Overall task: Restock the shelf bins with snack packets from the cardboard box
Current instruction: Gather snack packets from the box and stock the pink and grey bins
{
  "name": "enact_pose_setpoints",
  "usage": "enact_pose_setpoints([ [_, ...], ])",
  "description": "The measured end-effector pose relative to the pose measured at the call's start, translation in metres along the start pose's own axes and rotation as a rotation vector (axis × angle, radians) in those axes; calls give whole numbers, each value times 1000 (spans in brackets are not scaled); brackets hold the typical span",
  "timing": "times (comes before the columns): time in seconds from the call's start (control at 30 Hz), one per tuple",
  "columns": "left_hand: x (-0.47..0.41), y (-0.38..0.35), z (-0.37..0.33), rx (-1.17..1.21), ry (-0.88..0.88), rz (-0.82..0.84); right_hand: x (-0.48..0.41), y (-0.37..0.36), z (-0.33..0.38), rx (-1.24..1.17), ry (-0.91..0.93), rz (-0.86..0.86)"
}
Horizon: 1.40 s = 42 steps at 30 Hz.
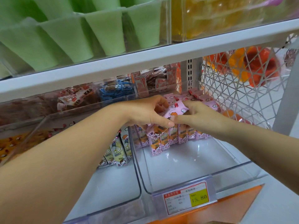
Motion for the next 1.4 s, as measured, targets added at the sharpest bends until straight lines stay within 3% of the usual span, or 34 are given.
enact_pose_setpoints([
  [0.17, 0, 1, 2, 19, -1, -31, -2, -6, -1, -39, 47, 65],
  [0.27, 0, 1, 2, -6, 26, -51, -6, -4, -5, -102, 89, -10],
  [0.37, -1, 2, 3, 0, 56, -71, -10, -4, 2, 176, 220, -177],
  [0.5, 0, -1, 2, 58, 93, -11, -12, -22, 7, 534, 357, -179],
  [0.83, 2, 1, -1, 66, 107, -86, -20, -29, 8, 831, 299, 59],
  [1.0, 5, 2, -2, 37, 113, -93, -19, -32, 8, 941, 305, 78],
  [1.1, 6, 4, -6, -63, 82, -101, -18, -33, 6, 979, 321, 41],
  [1.2, 15, 17, -13, -363, 58, -183, -18, -34, 3, 989, 345, 36],
  [1.4, 46, 37, -11, -653, 183, -289, -17, -34, 1, 950, 387, 19],
])
Point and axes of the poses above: each hand's wrist, its own x-axis away from the middle knuckle, its own y-axis out of the back of the hand, z = x × y, the point moved 4 cm from there along -x, towards the middle knuckle, and after that the axes turned 3 degrees about x, right-handed, at the moved point
